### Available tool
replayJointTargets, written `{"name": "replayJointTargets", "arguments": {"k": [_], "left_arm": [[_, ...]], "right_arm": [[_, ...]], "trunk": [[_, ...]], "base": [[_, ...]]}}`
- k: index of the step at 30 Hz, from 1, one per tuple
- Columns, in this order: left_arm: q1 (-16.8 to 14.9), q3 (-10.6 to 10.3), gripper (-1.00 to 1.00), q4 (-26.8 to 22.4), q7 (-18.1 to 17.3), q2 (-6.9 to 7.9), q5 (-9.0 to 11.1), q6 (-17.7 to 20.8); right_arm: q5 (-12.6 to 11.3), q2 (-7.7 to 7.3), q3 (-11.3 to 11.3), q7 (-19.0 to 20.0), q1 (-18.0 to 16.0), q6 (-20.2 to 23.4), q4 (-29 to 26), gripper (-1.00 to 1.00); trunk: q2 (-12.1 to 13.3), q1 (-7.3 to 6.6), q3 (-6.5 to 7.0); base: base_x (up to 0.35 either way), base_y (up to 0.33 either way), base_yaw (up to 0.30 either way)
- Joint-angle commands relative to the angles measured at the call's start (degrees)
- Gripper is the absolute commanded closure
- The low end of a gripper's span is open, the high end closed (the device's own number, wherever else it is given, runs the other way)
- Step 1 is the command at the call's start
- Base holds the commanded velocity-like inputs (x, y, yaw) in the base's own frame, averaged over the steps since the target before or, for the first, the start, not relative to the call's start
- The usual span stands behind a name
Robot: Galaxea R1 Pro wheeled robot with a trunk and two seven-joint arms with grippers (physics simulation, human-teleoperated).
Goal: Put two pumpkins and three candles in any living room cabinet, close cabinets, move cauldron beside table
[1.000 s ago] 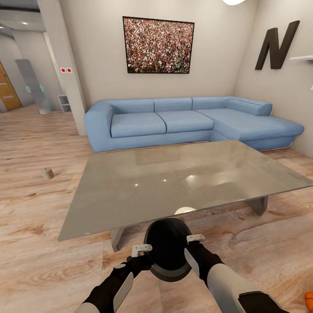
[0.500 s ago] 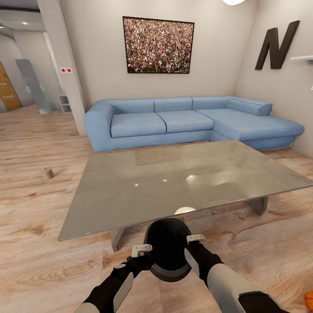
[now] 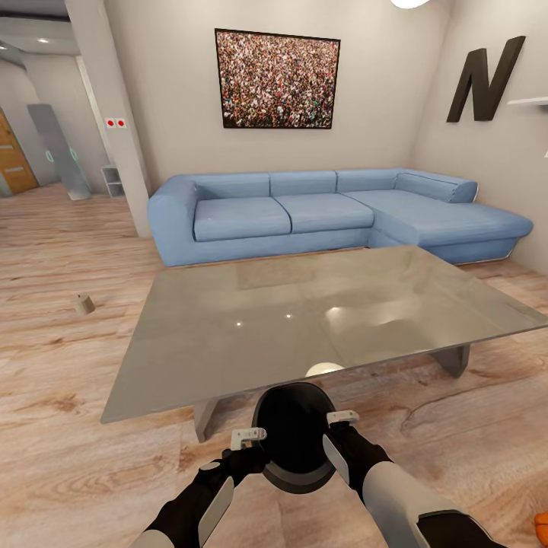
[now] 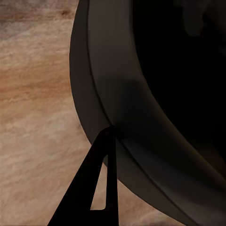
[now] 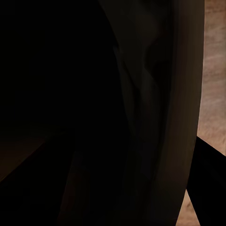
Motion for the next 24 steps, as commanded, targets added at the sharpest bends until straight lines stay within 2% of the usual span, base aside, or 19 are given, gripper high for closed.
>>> {"name": "replayJointTargets", "arguments": {"k": [1,24], "left_arm": [[0.0,1.9,1.0,0.1,0.2,0.0,4.9,0.3],[0.0,1.9,1.0,0.1,0.3,0.0,4.9,0.3]], "right_arm": [[-1.0,0.05,-0.8,1.5,0.0,-3.4,-0.3,1.0],[-0.9,0.05,-0.8,1.5,0.0,-3.4,-0.3,1.0]], "trunk": [[0.0,-0.02,-0.04],[0.0,-0.02,-0.04]], "base": [[0.003,0.0,0.0],[0.024,0.0,0.0]]}}
